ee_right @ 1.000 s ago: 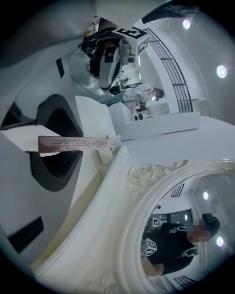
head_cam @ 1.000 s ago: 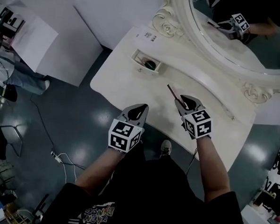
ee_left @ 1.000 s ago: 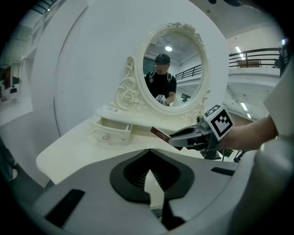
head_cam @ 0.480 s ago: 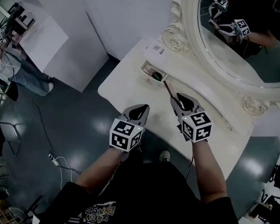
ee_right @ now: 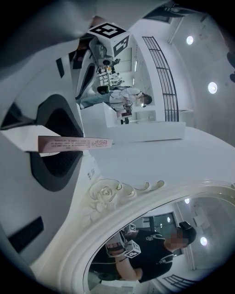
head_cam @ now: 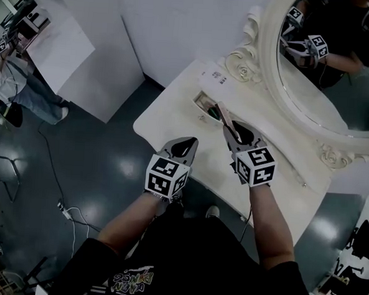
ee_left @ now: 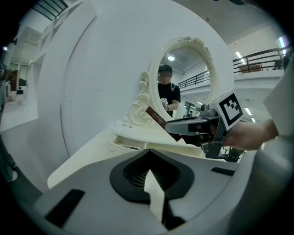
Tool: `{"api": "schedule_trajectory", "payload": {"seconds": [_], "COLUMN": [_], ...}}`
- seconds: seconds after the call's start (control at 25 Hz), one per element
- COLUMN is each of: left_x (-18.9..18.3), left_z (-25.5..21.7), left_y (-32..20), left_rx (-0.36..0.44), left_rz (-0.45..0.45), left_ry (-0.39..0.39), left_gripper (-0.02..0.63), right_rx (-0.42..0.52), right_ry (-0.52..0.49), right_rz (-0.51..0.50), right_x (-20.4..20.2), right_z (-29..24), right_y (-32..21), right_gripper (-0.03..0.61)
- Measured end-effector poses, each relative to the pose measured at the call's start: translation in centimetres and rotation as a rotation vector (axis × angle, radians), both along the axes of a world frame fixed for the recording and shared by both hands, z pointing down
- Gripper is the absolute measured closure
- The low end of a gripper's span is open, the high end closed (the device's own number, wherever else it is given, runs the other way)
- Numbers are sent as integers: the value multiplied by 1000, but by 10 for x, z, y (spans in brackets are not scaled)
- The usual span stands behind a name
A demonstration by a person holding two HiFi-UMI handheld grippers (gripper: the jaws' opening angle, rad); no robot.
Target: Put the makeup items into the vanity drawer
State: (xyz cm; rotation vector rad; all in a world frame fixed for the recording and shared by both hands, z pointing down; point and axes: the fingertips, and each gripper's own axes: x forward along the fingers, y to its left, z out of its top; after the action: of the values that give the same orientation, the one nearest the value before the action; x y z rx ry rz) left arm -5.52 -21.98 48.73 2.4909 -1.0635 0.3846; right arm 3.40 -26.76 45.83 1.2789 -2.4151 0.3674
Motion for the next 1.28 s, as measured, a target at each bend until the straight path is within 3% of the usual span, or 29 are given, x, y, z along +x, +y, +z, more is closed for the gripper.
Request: {"api": "schedule_trajectory", "payload": {"seconds": [0.6,1.28], "left_x": [-16,-35], "left_z": [27,60], "left_y": [-58,-82], "left_rx": [-36,-92], "left_rz": [59,65], "left_ry": [-22,-22], "left_gripper": [615,614], "right_rx": [-34,-152], "right_ry": [111,354], "right_rz": [2,-96], "right_x": [-18,-30], "right_z": [47,109], "right_y": [-66,-93], "right_gripper": [471,469]}}
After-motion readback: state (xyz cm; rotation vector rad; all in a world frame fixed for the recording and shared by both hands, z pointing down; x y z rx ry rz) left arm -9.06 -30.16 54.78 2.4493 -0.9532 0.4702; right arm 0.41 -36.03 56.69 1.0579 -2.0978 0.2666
